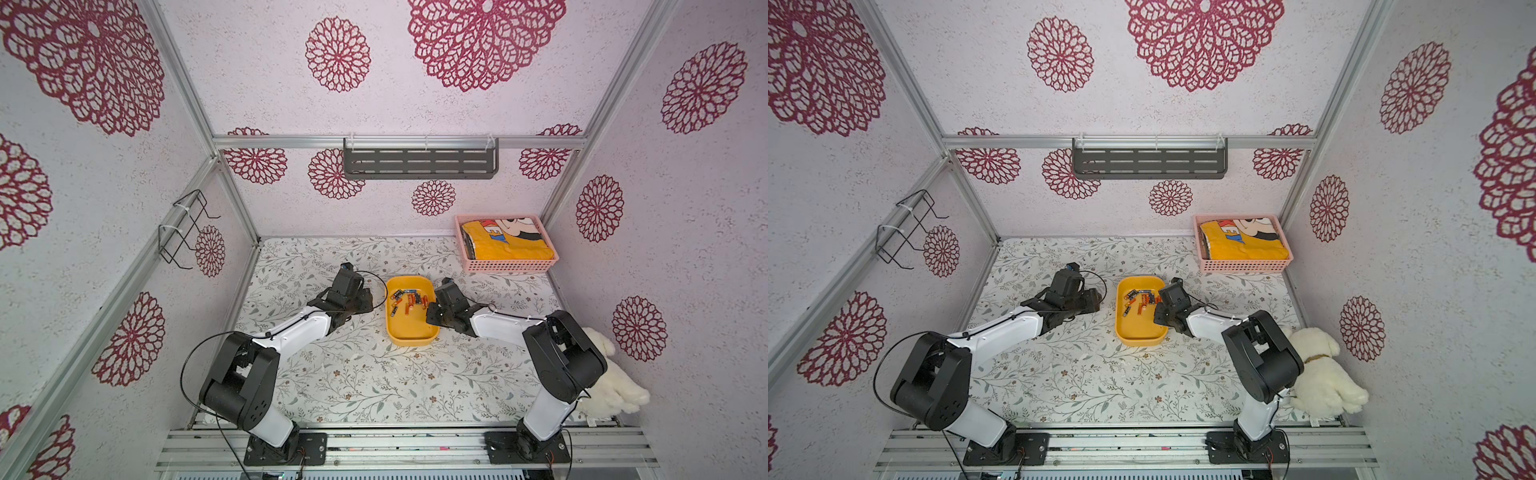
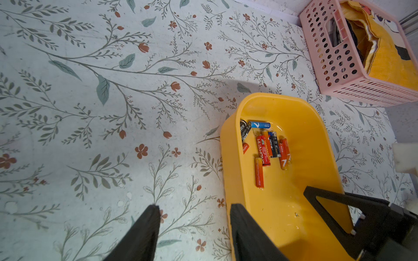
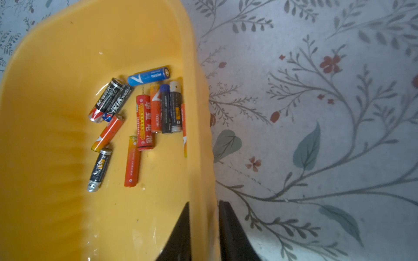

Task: Take the batteries out of the storage box
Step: Adjust the storage box at the center of the board.

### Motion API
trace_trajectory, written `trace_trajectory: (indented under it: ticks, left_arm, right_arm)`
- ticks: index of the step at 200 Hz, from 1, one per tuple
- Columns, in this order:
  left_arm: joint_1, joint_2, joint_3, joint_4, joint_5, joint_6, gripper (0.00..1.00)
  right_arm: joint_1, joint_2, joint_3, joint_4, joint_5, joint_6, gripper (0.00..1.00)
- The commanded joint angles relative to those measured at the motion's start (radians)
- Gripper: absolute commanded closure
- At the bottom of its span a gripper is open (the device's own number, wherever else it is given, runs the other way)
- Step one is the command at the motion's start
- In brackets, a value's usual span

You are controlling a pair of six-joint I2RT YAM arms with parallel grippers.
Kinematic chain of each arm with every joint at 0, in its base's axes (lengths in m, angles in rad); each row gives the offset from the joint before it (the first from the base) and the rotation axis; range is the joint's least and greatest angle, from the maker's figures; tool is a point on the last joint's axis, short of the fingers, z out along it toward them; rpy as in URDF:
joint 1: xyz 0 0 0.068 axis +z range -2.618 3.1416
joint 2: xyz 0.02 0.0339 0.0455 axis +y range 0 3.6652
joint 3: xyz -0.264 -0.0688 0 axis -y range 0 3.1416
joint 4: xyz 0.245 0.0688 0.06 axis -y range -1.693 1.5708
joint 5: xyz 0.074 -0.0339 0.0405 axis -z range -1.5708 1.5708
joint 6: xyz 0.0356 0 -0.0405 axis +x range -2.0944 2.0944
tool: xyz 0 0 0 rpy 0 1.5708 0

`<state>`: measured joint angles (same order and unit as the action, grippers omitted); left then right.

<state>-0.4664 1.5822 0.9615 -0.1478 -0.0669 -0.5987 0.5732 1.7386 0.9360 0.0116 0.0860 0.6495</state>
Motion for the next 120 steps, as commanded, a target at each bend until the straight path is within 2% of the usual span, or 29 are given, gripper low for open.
trace_trajectory:
  ticks: [1, 32, 49, 65, 79, 89, 120]
  left_arm:
    - [0.0, 0.002, 0.025, -0.019, -0.014, 0.0, 0.47]
    - [0.0, -0.066, 0.026, -0.025, -0.017, 0.032, 0.46]
    - [0.001, -0.15, -0.014, 0.013, -0.017, 0.084, 0.43]
    - [0.006, -0.212, -0.058, 0.051, 0.017, 0.166, 0.25]
    - [0.019, -0.233, -0.087, 0.042, 0.098, 0.253, 0.15]
    - [0.023, -0.243, -0.103, 0.02, 0.163, 0.312, 0.12]
    - [0.023, -0.306, -0.237, 0.101, 0.217, 0.404, 0.06]
  right_arm:
    - [0.007, -0.061, 0.024, -0.033, 0.025, -0.019, 0.61]
    - [0.007, -0.11, 0.098, -0.118, 0.048, -0.062, 0.5]
    - [0.005, -0.136, 0.146, -0.175, 0.098, -0.097, 0.49]
    - [0.006, -0.145, 0.186, -0.201, 0.123, -0.131, 0.49]
    - [0.007, -0.142, 0.213, -0.187, 0.099, -0.16, 0.52]
    - [0.011, -0.118, 0.246, -0.184, 0.06, -0.173, 0.53]
    - [0.059, 0.03, 0.405, -0.247, 0.014, -0.23, 0.55]
